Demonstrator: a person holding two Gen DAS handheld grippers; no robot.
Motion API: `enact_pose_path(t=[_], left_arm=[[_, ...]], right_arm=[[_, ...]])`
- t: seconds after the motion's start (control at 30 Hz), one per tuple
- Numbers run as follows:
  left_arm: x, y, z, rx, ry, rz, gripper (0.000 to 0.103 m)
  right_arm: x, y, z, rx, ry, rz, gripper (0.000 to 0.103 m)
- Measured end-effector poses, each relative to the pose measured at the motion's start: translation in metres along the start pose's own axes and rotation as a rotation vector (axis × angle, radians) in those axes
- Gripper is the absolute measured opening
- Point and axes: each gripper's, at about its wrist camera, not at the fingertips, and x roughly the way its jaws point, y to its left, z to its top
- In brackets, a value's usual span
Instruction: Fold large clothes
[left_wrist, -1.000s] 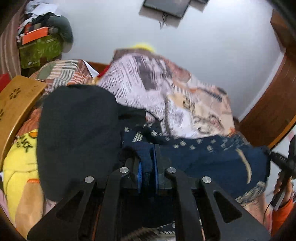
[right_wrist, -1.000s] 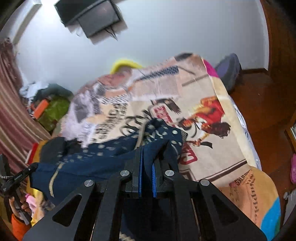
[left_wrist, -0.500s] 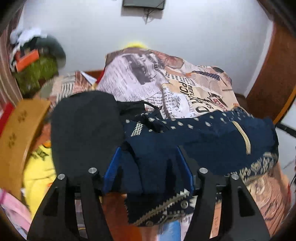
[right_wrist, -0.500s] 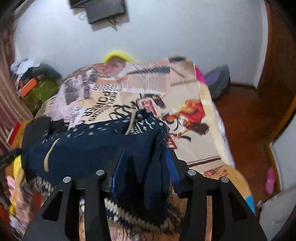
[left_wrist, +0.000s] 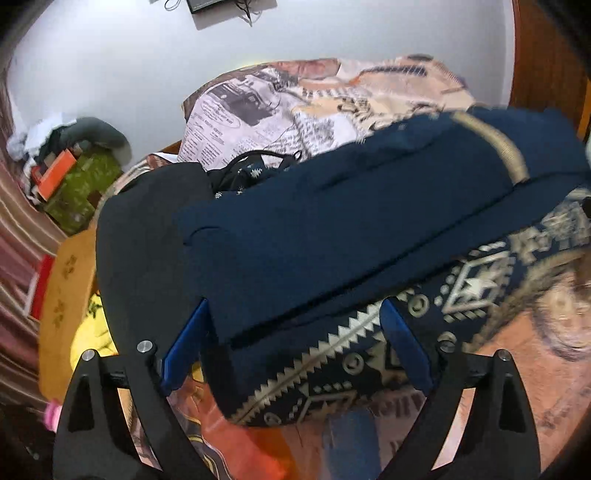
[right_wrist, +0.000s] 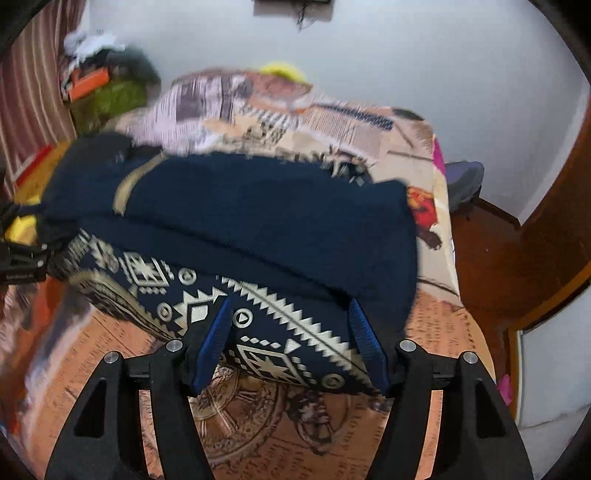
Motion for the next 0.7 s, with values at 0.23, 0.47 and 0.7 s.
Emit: enact_pose_path(t=[0.23, 0.47, 0.7], left_arm=[[0.016, 0.007, 0.026, -0.019, -0.031, 0.036, 0.093], [0.024, 0.061, 0.099, -0.186, -0.058, 0.005, 0.092], [-0.001, 0.102, 0.115, -0.381, -0.146, -0.102, 0.093]], right_arm=[[0.013, 0.01, 0.027, -0.085, -0.01, -0.037, 0.061], [0.03, -0.028, 0.114, 0.099, -0.065, -0.043, 0.061], [0.014, -0.036, 0.127, 0.269, -0.126, 0.145, 0.061]])
